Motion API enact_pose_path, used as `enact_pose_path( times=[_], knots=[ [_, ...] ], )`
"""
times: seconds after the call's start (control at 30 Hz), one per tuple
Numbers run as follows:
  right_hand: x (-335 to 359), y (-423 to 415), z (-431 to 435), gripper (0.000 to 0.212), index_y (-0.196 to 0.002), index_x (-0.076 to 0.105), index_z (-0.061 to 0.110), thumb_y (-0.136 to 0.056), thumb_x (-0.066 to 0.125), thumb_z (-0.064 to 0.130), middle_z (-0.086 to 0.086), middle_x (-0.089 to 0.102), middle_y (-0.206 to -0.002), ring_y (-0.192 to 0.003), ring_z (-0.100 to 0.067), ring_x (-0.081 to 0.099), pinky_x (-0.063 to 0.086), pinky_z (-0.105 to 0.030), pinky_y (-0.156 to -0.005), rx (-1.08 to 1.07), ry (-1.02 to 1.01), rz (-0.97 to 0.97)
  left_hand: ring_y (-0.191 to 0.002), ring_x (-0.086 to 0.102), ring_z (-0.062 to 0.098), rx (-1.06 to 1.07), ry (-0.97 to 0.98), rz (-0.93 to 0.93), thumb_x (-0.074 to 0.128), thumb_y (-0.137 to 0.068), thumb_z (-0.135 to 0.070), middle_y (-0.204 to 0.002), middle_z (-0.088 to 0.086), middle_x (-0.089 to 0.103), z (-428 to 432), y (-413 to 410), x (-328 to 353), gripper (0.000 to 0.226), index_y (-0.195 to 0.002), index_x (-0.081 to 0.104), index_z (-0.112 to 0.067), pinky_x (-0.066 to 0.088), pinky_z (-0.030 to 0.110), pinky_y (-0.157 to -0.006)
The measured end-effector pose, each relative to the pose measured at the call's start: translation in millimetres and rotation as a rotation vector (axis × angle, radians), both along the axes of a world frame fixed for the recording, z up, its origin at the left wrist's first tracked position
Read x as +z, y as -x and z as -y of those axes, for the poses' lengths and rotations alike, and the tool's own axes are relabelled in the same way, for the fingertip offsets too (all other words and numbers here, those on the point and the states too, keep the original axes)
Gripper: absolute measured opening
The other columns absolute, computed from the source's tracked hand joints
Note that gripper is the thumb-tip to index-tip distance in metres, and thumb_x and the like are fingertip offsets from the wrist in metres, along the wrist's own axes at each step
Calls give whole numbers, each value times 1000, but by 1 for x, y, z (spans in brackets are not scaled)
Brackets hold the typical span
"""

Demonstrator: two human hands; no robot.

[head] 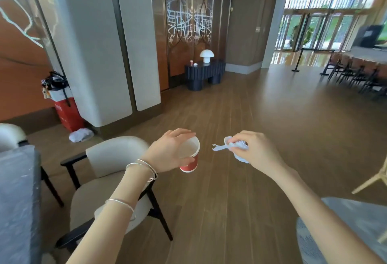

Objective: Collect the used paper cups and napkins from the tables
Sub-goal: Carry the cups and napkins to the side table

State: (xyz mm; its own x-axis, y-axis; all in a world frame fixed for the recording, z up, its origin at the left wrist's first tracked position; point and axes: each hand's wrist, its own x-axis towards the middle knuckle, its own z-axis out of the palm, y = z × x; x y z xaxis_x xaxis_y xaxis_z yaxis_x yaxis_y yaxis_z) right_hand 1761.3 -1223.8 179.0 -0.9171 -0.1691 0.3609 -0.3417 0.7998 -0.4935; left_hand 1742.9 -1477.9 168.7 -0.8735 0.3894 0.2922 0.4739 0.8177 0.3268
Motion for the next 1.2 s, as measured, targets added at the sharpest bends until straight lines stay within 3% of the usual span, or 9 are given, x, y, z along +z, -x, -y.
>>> enact_pose_path(
  times=[0.1, 0.33, 0.53, 0.73, 0.9, 1.03, 1.2],
  knots=[
    [15, 58, -15, 10, -78, 68, 28, -83, 64, 20, 13, 59, -76, -74, -13, 58, 45, -31, -62, -20, 35, -66, -123, 36, 13, -20, -6, -33, 66, -76, -43, -140, -14, 36, -19, 61, 14, 68, -136, 36, -34, 45, 42, -95],
    [-20, 173, -53, 9, -82, 69, 27, -84, 64, 20, 12, 59, -76, -72, -13, 56, 41, -29, -60, -41, 15, -31, -121, 33, 11, -43, 36, -88, 66, -77, -41, -141, -16, 35, -61, 166, -15, 70, -139, 34, -31, 49, 36, -87],
    [-63, 285, -102, 8, -82, 69, 27, -84, 63, 22, 12, 58, -75, -70, -11, 55, 38, -26, -58, -14, -9, 54, -122, 34, 11, 21, 38, 27, 65, -78, -41, -139, -16, 35, -106, 264, -53, 67, -138, 36, -30, 47, 36, -90],
    [-48, 418, -155, 8, -81, 69, 29, -83, 63, 24, 13, 58, -74, -67, -6, 53, 38, -25, -56, 39, 12, 57, -121, 39, 13, 122, -22, 163, 67, -76, -39, -137, -13, 38, -161, 386, -47, 69, -137, 36, -31, 42, 37, -97],
    [-48, 509, -175, 5, -82, 69, 27, -82, 65, 24, 11, 61, -77, -70, -11, 55, 41, -28, -58, 91, 27, 36, -118, 41, 13, 179, -57, 175, 70, -73, -41, -131, -12, 40, -187, 466, -51, 69, -134, 40, -31, 43, 37, -95],
    [-74, 566, -184, 6, -80, 68, 27, -82, 64, 23, 15, 54, -69, -63, -2, 50, 31, -20, -52, 125, 0, 99, -114, 43, 14, 195, -80, 208, 72, -71, -40, -128, -11, 41, -196, 521, -66, 70, -133, 42, -29, 44, 36, -93],
    [-98, 649, -187, 7, -80, 68, 27, -82, 65, 21, 17, 53, -68, -62, -1, 51, 32, -19, -52, 125, -20, 150, -115, 41, 14, 175, -43, 207, 70, -72, -41, -131, -11, 40, -198, 608, -88, 70, -134, 41, -28, 44, 38, -93]
  ],
)
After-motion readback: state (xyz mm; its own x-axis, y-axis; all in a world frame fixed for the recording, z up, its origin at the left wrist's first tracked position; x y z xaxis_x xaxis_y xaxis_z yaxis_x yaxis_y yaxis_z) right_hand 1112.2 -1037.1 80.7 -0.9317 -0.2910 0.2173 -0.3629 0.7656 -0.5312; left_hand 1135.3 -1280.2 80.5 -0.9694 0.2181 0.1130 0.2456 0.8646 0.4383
